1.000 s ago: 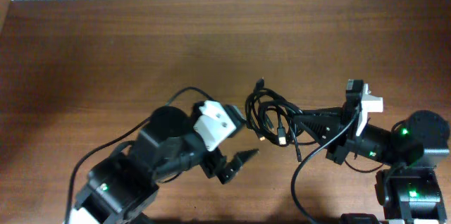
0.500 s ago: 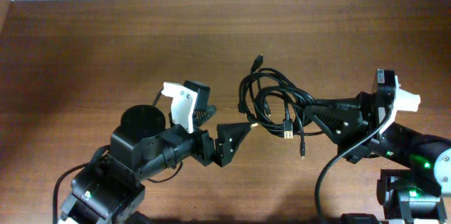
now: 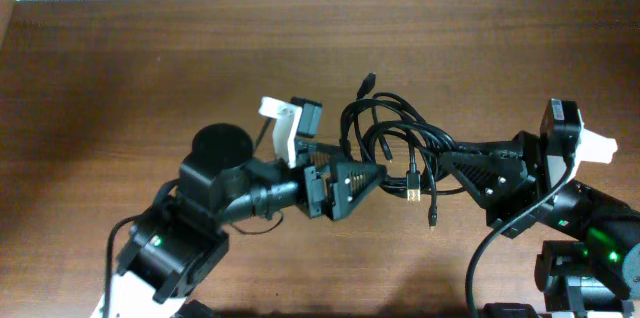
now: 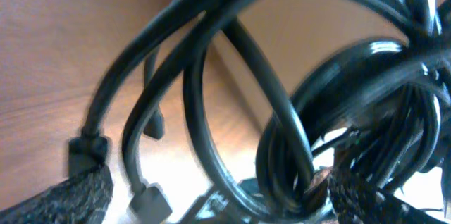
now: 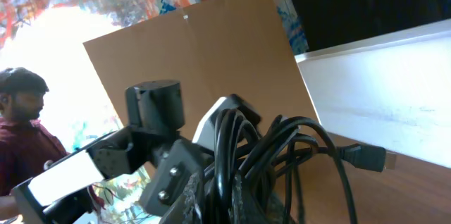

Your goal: Untangle cables

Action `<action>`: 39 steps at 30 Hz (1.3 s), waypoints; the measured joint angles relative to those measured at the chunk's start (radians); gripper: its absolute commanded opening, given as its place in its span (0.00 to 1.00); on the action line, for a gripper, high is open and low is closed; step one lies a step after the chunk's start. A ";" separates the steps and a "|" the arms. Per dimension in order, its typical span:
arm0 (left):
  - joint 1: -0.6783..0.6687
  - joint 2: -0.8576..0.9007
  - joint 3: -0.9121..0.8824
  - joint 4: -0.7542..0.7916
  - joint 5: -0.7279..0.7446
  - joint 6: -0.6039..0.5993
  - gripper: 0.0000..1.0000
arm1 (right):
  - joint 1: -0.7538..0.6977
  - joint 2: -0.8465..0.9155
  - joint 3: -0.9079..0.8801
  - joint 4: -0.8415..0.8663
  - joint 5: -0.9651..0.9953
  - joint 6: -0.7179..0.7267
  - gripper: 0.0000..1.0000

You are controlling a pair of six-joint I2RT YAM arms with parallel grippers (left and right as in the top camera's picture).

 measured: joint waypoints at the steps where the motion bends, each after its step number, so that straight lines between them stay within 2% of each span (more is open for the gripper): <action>1: 0.000 0.017 0.000 0.023 0.021 -0.022 0.91 | 0.000 0.000 0.000 0.000 -0.003 0.000 0.04; 4: -0.004 0.066 0.000 0.114 0.087 -0.064 0.84 | 0.000 0.000 0.000 0.000 -0.015 0.000 0.04; 5: -0.009 0.079 0.000 0.140 0.105 -0.069 0.75 | 0.000 0.000 0.000 0.000 -0.017 -0.001 0.04; 8: -0.039 0.111 0.000 0.217 0.141 -0.083 0.64 | 0.000 0.008 0.000 0.000 -0.023 -0.001 0.04; 10: -0.052 0.119 0.000 0.230 0.151 -0.092 0.52 | 0.000 0.018 0.000 0.001 -0.028 -0.001 0.04; 12: -0.057 0.122 0.000 0.233 0.155 -0.098 0.35 | 0.000 0.031 0.000 0.001 -0.035 -0.001 0.04; 13: -0.057 0.123 0.000 0.233 0.156 -0.096 0.22 | 0.000 0.038 0.000 0.003 -0.042 0.000 0.04; 14: -0.057 0.124 0.000 0.234 0.157 -0.099 0.03 | 0.000 0.044 0.000 0.004 -0.047 -0.001 0.04; 15: -0.057 0.124 0.000 0.233 0.158 -0.104 0.00 | 0.000 0.048 0.000 0.004 -0.050 -0.001 0.04; 19: -0.057 0.123 0.000 0.237 0.166 -0.106 0.00 | 0.000 0.066 0.000 0.003 -0.056 -0.005 0.06; 20: -0.057 0.123 0.000 0.237 0.165 -0.105 0.00 | 0.000 0.071 0.000 0.003 -0.056 -0.004 0.13; 21: -0.056 0.123 0.000 0.236 0.164 -0.105 0.00 | 0.000 0.076 0.000 0.004 -0.057 -0.005 0.31; 23: -0.056 0.123 0.000 0.234 0.164 -0.092 0.00 | 0.000 0.084 0.000 0.006 -0.061 -0.015 0.55; 25: -0.057 0.123 0.000 0.232 0.165 -0.045 0.00 | -0.002 0.091 0.000 0.005 -0.068 -0.011 0.68; 29: -0.057 0.123 0.000 0.185 0.172 0.108 0.00 | -0.050 0.117 0.001 0.003 -0.101 -0.023 0.88; 32: -0.048 0.123 0.000 0.088 0.177 0.238 0.00 | -0.116 0.126 0.001 0.002 -0.141 -0.025 1.00; 33: -0.042 0.124 0.000 0.064 0.176 0.272 0.00 | -0.155 0.126 0.002 0.003 -0.164 -0.018 0.99; 37: -0.029 0.125 0.000 -0.041 0.178 0.551 0.00 | -0.217 0.125 0.002 -0.007 -0.219 -0.014 0.99; 39: -0.040 0.125 -0.001 -0.072 0.180 0.730 0.00 | -0.233 0.125 0.002 -0.048 -0.235 0.002 0.99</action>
